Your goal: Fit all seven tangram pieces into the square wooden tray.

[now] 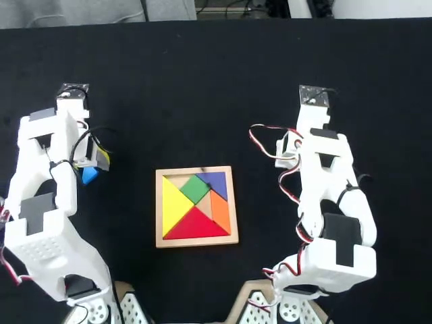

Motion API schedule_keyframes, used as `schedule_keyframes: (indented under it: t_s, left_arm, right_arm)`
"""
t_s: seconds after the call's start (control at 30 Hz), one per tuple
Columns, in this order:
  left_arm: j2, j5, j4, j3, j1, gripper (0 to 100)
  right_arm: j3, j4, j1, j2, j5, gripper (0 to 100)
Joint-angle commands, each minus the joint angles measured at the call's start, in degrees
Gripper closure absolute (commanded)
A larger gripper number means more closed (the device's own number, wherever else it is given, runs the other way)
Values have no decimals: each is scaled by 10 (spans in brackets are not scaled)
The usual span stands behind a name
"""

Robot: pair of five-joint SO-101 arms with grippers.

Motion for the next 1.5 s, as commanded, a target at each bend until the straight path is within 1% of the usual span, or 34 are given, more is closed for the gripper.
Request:
schedule_keyframes:
  t_s: [0.0, 0.13, 0.23, 0.3, 0.43, 0.53, 0.6, 0.7, 0.87, 0.9, 1.0, 1.07, 1.37, 1.47]
  left_arm:
    - [-4, 0, -25, 11, 17, 743]
    - [-4, 0, -40, 24, 15, 743]
    - [-4, -30, -40, 26, 1, 743]
    - [-4, -37, -39, 29, -7, 743]
    - [-4, -36, -11, 28, -7, 743]
    - [-4, -33, -7, 29, -6, 744]
    - [-4, -8, -9, 25, -7, 744]
    - [-4, 8, -9, 25, -2, 744]
    - [-4, 9, -9, 29, -6, 747]
    - [-4, 9, -9, 29, -6, 762]
    - [-4, 9, -9, 29, -7, 852]
    - [-4, 9, -9, 29, -5, 889]
    - [-5, 5, -6, 27, -6, 887]
    - [-15, -2, -1, 12, 7, 887]
  right_arm:
    - [-15, -9, -8, -2, 1, 987]
    - [-15, -9, -8, -2, 1, 987]
    - [-15, -9, -8, -2, 1, 987]
    - [-15, -9, -8, -2, 1, 987]
    - [-15, -9, -8, -2, 1, 987]
    - [-15, -9, -8, -2, 1, 987]
    - [-15, -9, -8, -2, 1, 987]
    - [-15, -9, -8, -2, 1, 987]
    - [-15, -9, -8, -2, 1, 987]
    - [-15, -9, -8, -2, 1, 987]
    - [-15, -9, -8, -2, 1, 987]
    - [-15, -9, -8, -2, 1, 987]
    - [-15, -9, -8, -2, 1, 987]
    - [-15, -9, -8, -2, 1, 987]
